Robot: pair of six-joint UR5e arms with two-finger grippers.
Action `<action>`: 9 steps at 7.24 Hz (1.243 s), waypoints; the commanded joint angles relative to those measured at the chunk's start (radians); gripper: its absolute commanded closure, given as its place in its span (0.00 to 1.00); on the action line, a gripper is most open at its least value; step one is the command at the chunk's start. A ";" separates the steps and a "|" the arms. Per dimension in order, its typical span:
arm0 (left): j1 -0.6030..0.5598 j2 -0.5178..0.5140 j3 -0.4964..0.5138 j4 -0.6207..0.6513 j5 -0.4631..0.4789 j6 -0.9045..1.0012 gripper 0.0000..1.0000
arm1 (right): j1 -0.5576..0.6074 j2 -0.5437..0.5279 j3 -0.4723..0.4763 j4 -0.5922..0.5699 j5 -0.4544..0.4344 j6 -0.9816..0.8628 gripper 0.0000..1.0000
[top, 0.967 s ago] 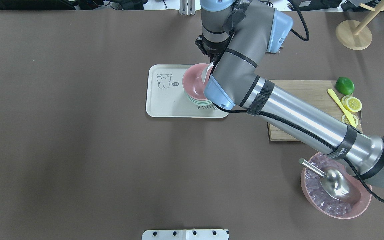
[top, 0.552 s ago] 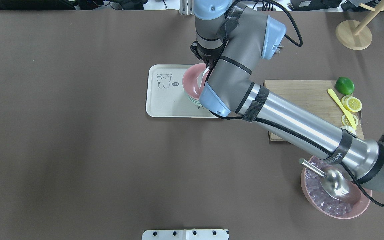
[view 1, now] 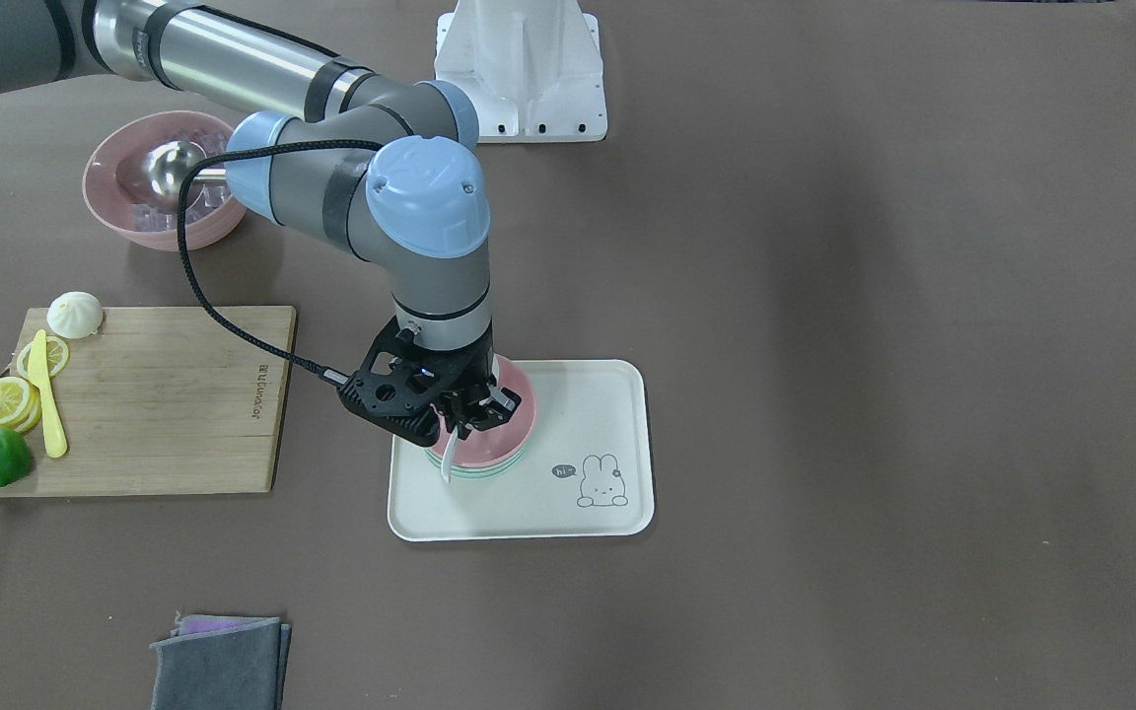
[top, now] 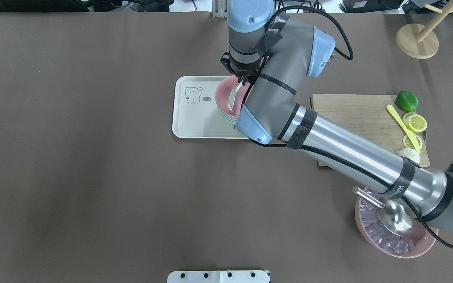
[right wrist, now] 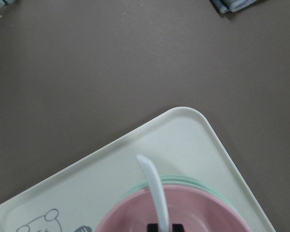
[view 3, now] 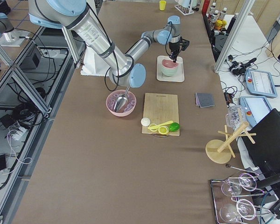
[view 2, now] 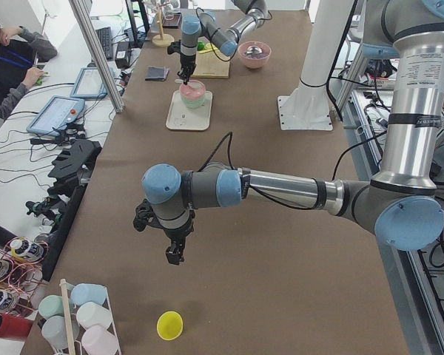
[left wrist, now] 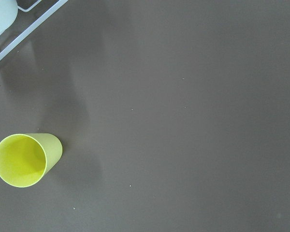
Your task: Stack pink bowl on green and place spoon
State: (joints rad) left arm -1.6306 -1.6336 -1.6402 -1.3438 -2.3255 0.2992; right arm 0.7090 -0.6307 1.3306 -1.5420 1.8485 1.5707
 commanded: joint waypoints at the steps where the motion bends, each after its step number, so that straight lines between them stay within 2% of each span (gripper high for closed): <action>1: 0.000 0.000 0.000 0.000 0.000 0.000 0.01 | -0.022 -0.012 0.001 0.030 -0.064 -0.005 0.01; 4: 0.002 -0.006 -0.004 0.002 0.000 -0.028 0.01 | 0.024 -0.021 0.002 0.022 -0.031 -0.061 0.00; 6: 0.002 -0.006 -0.004 0.011 0.002 -0.046 0.01 | 0.110 -0.088 0.004 0.028 0.056 -0.221 0.00; 7: 0.002 0.000 -0.007 0.002 0.002 -0.157 0.01 | 0.160 -0.133 0.007 0.031 0.105 -0.306 0.00; 9: 0.002 0.003 -0.010 0.002 -0.015 -0.225 0.01 | 0.277 -0.225 0.018 0.034 0.204 -0.522 0.00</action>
State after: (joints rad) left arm -1.6283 -1.6331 -1.6486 -1.3414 -2.3285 0.1322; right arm 0.9131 -0.7947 1.3403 -1.5101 1.9951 1.1874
